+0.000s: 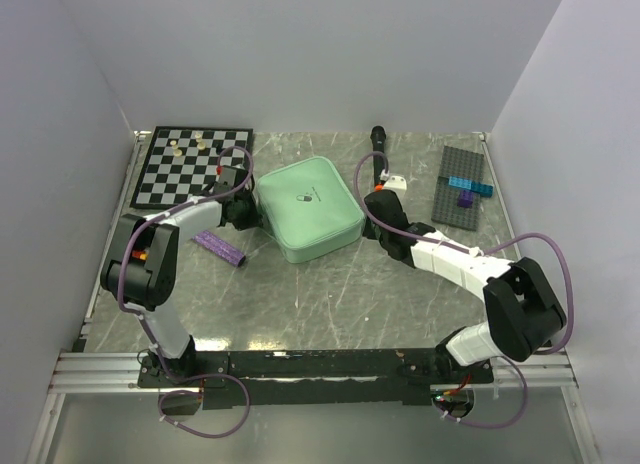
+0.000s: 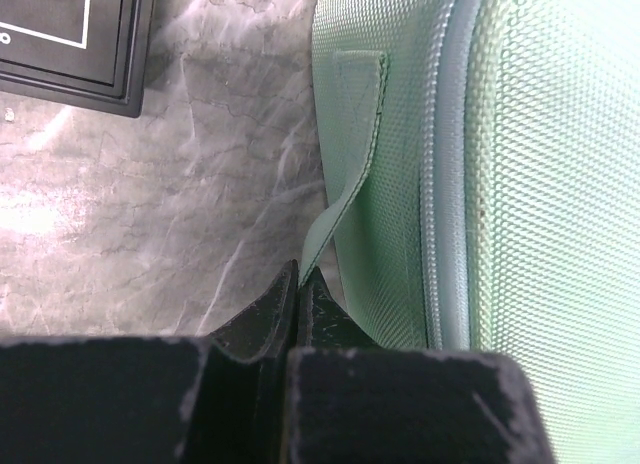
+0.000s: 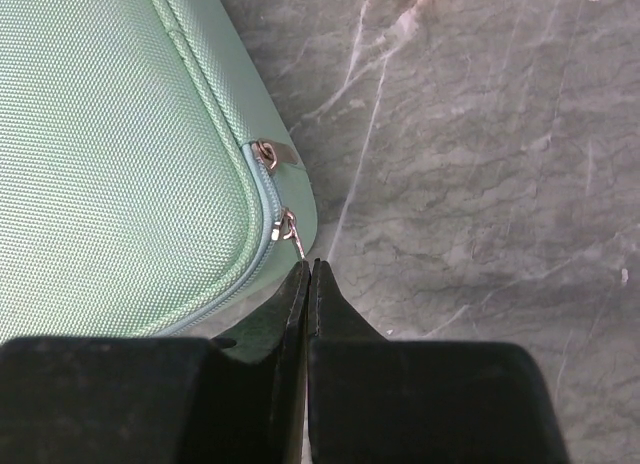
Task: Organize the medicine kit
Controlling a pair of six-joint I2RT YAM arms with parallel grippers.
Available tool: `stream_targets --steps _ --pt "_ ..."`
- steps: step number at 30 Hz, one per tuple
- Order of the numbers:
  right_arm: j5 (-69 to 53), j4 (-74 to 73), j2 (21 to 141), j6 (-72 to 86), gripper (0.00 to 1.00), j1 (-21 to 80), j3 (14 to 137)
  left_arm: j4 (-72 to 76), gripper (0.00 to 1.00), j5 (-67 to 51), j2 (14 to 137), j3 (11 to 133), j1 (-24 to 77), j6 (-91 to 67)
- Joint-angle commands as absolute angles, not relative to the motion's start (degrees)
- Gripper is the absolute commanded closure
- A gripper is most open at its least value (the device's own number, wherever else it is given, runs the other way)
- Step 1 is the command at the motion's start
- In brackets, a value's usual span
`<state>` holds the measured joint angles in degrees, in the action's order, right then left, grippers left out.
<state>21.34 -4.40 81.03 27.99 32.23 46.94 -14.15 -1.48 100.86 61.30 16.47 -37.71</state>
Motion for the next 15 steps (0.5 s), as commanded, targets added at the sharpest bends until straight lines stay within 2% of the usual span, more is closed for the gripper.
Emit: stream_targets --steps 1,3,6,15 --pt "33.84 -6.06 81.04 25.58 1.00 28.48 48.34 -18.28 0.99 11.60 102.57 59.76 13.27 -33.40" --pt "32.27 -7.03 79.99 25.58 0.98 28.48 47.82 -19.94 0.99 10.82 103.18 60.99 13.27 -34.27" --pt "28.58 -6.24 78.05 24.87 0.87 28.56 45.97 -21.71 0.92 7.49 103.89 63.10 13.36 -35.68" --pt "25.05 -7.91 73.66 25.22 0.55 28.48 44.04 -19.08 0.51 0.53 99.50 61.35 13.36 -38.40"
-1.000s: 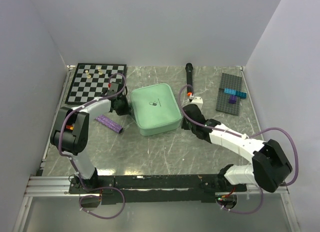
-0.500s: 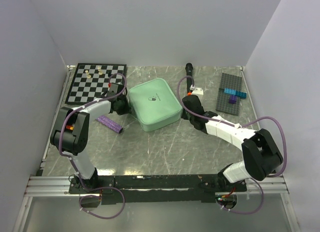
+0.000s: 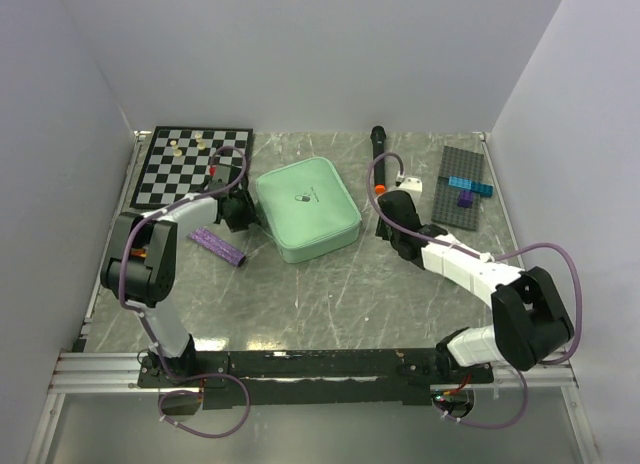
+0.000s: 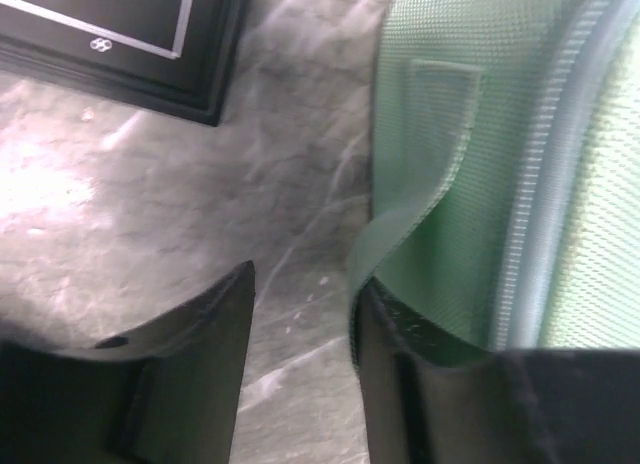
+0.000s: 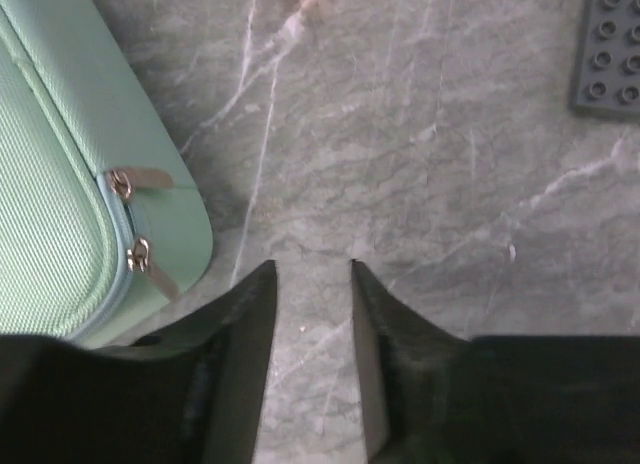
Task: Organize the medicine kit
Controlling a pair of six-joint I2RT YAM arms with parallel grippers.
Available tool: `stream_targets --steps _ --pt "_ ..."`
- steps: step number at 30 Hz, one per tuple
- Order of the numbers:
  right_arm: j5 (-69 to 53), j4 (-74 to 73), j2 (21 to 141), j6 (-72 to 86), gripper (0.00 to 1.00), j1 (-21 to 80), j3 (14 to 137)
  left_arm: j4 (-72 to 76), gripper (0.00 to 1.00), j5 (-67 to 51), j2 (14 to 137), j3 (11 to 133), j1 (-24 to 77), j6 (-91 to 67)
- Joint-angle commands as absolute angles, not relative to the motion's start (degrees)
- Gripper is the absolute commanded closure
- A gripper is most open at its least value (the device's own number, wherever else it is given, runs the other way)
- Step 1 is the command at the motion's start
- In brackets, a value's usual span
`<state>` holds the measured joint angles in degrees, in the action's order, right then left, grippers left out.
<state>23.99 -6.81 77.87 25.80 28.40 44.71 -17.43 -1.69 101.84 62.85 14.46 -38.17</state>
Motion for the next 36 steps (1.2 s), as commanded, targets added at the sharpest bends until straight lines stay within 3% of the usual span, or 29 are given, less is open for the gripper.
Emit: stream_targets --steps 1,7,13,15,20,24,32,36 --pt "24.96 -8.17 72.26 25.31 0.52 28.48 43.95 -18.99 0.47 0.53 98.54 61.09 13.36 -38.84" --pt "24.43 -10.54 66.19 24.96 0.37 29.09 43.68 -15.74 0.29 -1.14 88.44 58.19 13.45 -41.83" --pt "26.54 -13.88 59.78 24.52 0.33 30.76 42.80 -8.62 0.16 2.70 71.39 48.62 13.80 -45.97" --pt "28.20 -15.90 56.53 25.74 0.33 31.11 42.19 -10.18 0.04 5.52 65.77 47.29 13.80 -45.27" --pt "28.21 -16.70 48.09 26.98 0.34 31.20 36.49 -20.37 0.03 14.57 57.49 46.76 13.71 -44.91" --pt "28.57 -17.31 44.30 26.55 0.34 31.20 34.89 -24.52 0.04 13.81 55.81 45.36 13.27 -44.21" --pt "29.79 -20.83 45.08 22.86 0.36 35.41 42.71 -22.32 0.04 10.63 51.07 43.06 13.18 -43.86" --pt "37.16 -21.45 47.63 19.78 0.36 43.66 47.45 -22.24 0.04 10.55 48.96 43.07 13.27 -43.24"
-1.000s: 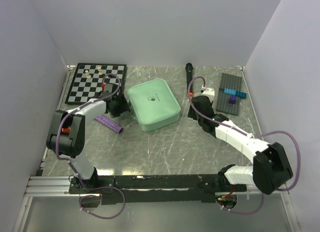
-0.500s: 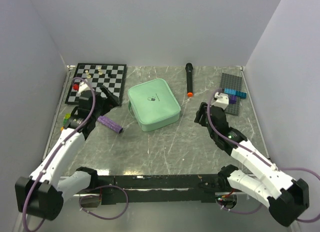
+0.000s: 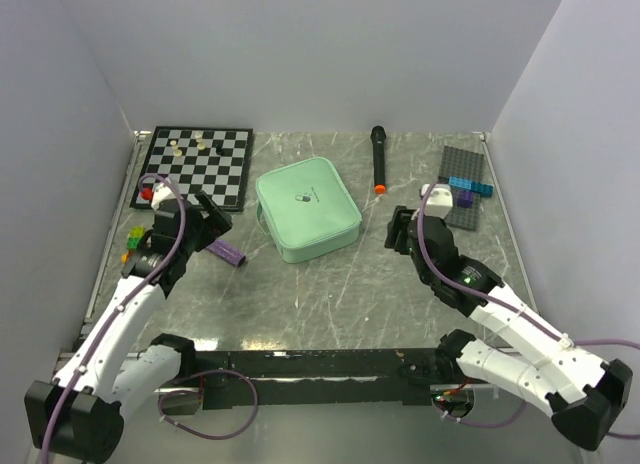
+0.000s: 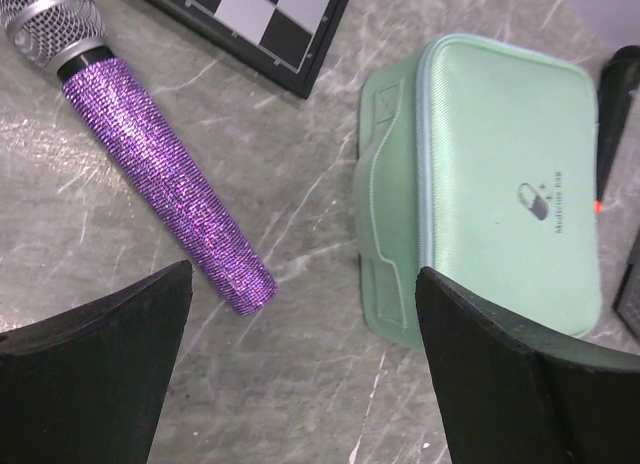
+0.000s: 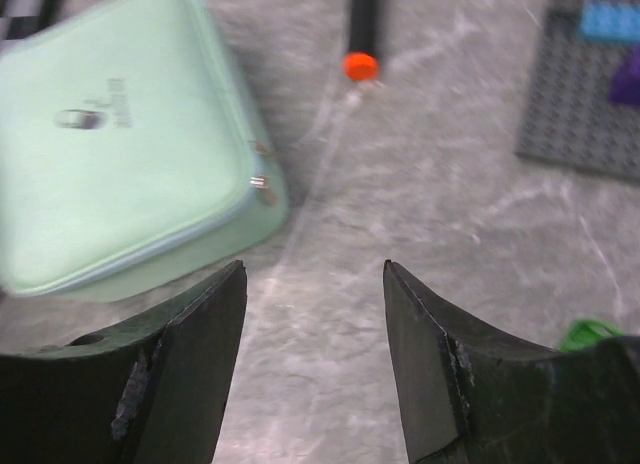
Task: Organize the medicine kit
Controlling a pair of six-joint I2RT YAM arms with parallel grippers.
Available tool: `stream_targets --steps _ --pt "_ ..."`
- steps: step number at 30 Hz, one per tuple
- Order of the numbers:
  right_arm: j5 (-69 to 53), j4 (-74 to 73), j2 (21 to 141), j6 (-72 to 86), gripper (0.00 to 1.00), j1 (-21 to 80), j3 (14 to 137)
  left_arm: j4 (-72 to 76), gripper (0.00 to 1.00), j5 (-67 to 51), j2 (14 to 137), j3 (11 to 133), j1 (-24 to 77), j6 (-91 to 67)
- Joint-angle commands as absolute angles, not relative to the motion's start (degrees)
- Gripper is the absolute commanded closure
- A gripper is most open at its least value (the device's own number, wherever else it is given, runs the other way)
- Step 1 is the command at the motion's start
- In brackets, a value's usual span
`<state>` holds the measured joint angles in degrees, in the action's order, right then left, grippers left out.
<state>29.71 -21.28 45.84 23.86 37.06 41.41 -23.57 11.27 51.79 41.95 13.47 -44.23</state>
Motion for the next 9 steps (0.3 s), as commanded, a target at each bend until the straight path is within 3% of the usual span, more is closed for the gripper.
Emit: stream_targets --steps 1,9 --pt "38.66 -21.71 48.68 19.34 0.36 45.07 48.24 -22.15 0.04 10.72 48.69 42.81 13.27 -43.16" --pt "38.50 -21.28 51.42 20.66 0.31 45.35 49.31 -22.32 0.04 9.58 47.29 41.49 13.27 -43.06"
